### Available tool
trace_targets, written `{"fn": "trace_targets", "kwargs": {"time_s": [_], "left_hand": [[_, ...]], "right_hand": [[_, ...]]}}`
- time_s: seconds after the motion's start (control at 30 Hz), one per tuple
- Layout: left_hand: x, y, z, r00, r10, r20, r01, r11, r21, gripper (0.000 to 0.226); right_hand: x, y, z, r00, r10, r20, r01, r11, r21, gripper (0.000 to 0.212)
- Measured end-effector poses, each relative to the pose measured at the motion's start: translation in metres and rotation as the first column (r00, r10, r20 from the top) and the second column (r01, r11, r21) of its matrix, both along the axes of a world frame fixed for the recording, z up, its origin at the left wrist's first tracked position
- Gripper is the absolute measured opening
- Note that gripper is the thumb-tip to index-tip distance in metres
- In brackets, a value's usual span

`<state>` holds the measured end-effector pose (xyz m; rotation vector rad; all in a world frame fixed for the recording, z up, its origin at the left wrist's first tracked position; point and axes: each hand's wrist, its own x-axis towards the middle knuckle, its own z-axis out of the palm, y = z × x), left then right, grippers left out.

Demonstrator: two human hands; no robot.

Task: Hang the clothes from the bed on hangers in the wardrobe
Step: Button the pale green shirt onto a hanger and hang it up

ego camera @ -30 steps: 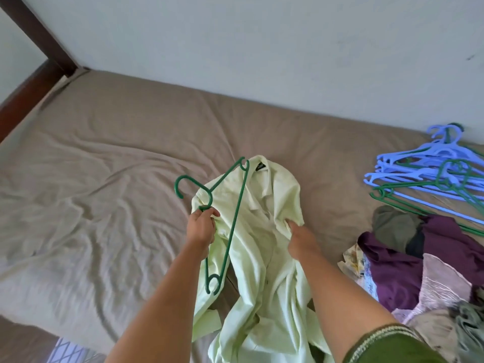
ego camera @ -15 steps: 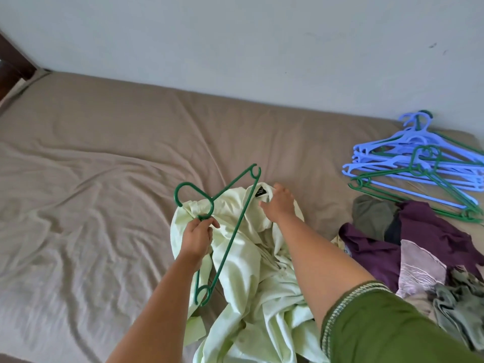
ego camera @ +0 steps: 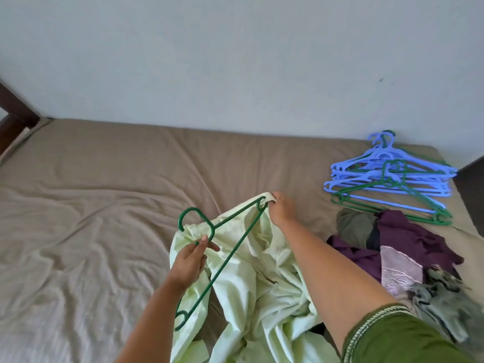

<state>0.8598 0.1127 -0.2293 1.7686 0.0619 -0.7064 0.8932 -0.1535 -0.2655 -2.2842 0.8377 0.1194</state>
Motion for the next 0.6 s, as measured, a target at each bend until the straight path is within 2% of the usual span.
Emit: {"fn": "trace_targets", "kwargs": {"time_s": [0.03,0.1,0.13,0.2,0.23,0.3,0.47,0.6], "left_hand": [[0.005,-0.001,0.000,1.000,-0.007,0.025,0.007,1.000,0.018,0.050],[0.003,0.002,0.054,0.993,-0.033,0.113,0.030,0.999,0.035,0.051],[0.006,0.003,0.057,0.992,-0.045,0.122,0.042,0.999,0.033,0.051],[0.000,0.017,0.114,0.974,-0.103,0.204,0.096,0.994,0.042,0.052],[0.004,0.018,0.119,0.968,-0.119,0.220,0.113,0.993,0.042,0.053],[-0.010,0.028,0.174,0.943,-0.164,0.290,0.152,0.986,0.061,0.052],[-0.030,0.034,0.254,0.899,-0.160,0.407,0.156,0.987,0.044,0.049],[-0.043,0.043,0.296,0.863,-0.210,0.460,0.217,0.975,0.038,0.051]], "right_hand": [[0.002,0.000,0.008,1.000,-0.005,0.019,0.006,0.999,-0.038,0.034],[-0.008,-0.004,0.072,0.997,-0.007,0.074,0.015,0.993,-0.115,0.041],[-0.008,-0.007,0.079,0.996,-0.004,0.090,0.016,0.990,-0.142,0.040],[-0.022,-0.008,0.148,0.992,0.005,0.125,0.020,0.980,-0.198,0.038],[-0.020,-0.009,0.158,0.990,0.008,0.142,0.023,0.977,-0.213,0.036],[-0.044,-0.003,0.218,0.980,0.002,0.200,0.039,0.978,-0.203,0.033],[-0.080,0.016,0.310,0.935,-0.087,0.344,0.138,0.982,-0.126,0.035],[-0.098,0.017,0.362,0.926,-0.078,0.369,0.165,0.964,-0.210,0.032]]}}
